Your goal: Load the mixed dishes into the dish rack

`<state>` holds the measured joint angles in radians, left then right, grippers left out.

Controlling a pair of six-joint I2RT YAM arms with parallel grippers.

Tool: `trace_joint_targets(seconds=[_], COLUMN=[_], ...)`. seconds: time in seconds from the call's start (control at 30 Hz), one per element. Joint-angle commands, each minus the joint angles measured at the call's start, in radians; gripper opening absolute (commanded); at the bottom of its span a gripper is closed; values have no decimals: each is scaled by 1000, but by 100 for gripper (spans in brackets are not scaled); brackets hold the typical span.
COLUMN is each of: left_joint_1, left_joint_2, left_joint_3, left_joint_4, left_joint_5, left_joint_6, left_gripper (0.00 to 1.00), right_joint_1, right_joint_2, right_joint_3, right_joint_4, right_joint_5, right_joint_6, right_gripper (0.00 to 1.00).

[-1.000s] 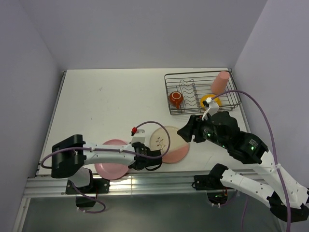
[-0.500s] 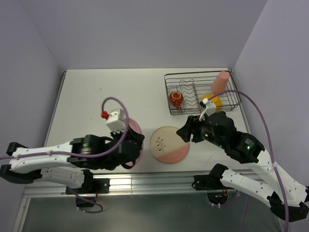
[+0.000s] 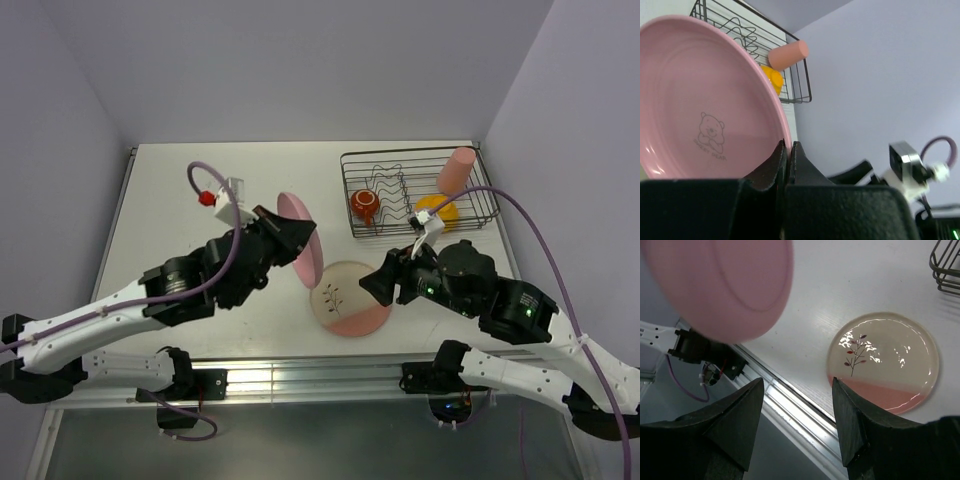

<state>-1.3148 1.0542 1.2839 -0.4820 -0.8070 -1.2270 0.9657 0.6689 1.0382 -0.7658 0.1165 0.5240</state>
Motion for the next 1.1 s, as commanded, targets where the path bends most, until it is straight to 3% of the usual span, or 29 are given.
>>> trace_joint_targets(seconds=[0.0,0.27,0.43,0.7,1.07], left_joint_1=[115,224,273,312,312], left_joint_2=[55,104,87,24,36], left_joint_3=[15,68,-12,-103,-116], left_joint_4=[213,305,396,404,362], left_joint_5=[233,414,500,467,463], left_joint_6=[89,26,-96,-249,-381], left_gripper=[0,0,0,0,0], right_joint_1=[67,186,271,367,393], right_joint_2=[32,133,204,224,276], right_joint_3=[69,126,111,100,140], right_joint_4=[10,6,60,111,158], right_joint_5=[86,285,468,672,749], right_joint_6=[-2,-67,-131,-165,-239], right_gripper=[64,64,64,64,64])
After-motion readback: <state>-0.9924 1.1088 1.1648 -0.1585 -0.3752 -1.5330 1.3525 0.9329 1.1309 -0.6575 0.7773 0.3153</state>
